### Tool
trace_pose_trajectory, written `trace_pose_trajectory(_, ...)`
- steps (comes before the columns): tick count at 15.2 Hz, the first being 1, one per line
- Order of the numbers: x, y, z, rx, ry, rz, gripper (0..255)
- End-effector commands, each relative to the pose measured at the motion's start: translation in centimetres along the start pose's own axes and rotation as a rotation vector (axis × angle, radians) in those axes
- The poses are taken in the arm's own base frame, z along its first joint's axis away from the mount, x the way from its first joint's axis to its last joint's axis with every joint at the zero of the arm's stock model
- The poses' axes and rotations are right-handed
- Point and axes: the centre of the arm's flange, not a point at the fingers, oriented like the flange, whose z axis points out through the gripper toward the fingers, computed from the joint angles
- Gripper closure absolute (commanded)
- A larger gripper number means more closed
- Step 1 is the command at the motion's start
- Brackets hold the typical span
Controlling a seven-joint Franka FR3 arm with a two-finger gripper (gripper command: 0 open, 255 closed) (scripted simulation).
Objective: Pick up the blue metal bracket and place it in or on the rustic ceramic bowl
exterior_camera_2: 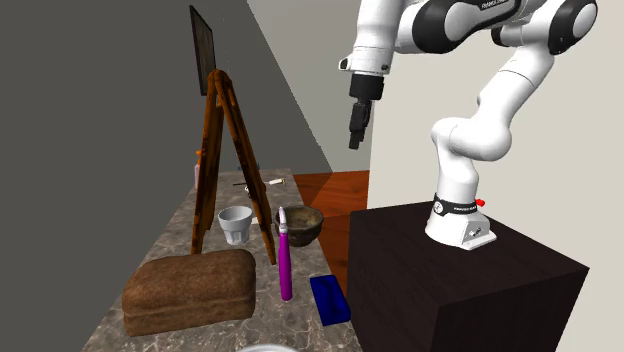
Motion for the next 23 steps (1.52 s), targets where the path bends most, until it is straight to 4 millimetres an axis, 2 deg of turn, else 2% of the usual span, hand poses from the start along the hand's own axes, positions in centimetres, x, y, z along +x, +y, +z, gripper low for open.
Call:
trace_pose_trajectory(1,0.1,-1.1,2.7,-0.007,-0.012,0.079,0)
trace_pose_trajectory(12,2.1,-6.3,16.4,-0.047,-0.078,0.486,0)
trace_pose_trajectory(23,4.9,-10.0,30.4,-0.087,-0.145,0.893,0)
